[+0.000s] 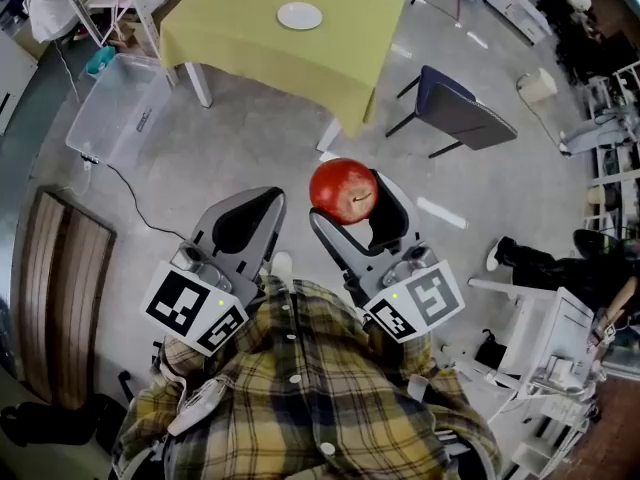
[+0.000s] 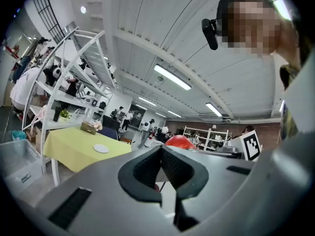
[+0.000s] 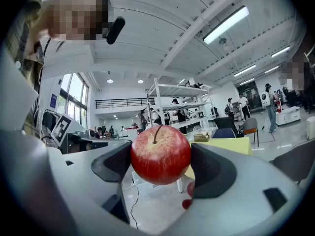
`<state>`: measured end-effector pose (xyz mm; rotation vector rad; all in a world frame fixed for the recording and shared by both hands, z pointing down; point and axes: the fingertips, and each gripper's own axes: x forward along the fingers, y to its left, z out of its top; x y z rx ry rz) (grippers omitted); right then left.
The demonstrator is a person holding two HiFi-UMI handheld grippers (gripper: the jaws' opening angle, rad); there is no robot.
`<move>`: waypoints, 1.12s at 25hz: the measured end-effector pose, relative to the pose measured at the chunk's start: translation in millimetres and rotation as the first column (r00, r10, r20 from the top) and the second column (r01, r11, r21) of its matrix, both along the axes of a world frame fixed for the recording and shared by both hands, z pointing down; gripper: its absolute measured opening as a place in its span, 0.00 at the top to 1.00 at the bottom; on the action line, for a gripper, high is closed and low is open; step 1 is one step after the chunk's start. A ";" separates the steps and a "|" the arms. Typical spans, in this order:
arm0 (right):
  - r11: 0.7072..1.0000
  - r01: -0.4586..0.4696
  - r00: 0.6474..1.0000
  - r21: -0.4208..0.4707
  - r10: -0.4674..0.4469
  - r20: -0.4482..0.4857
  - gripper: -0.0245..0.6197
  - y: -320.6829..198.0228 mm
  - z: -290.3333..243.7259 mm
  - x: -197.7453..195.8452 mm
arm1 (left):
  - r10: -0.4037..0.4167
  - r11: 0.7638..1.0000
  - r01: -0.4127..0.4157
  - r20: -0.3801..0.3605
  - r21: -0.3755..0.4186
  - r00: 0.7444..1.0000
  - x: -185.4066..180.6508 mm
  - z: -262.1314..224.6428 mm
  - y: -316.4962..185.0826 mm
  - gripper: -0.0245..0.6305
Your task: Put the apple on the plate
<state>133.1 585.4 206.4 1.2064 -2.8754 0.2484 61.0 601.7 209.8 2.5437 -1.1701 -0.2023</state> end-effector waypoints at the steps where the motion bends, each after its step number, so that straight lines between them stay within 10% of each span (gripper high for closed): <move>1: 1.000 0.004 1.000 0.000 -0.004 0.001 0.40 0.9 0.8 1.4 | -0.003 1.000 0.003 0.002 0.001 1.000 1.1 0.7 1.4 0.95; 28: 0.999 -0.012 1.000 -0.029 0.012 -0.013 0.40 -121.7 9.9 -44.0 | -0.005 1.000 0.005 -0.009 -0.008 1.000 -46.6 5.7 -120.2 0.95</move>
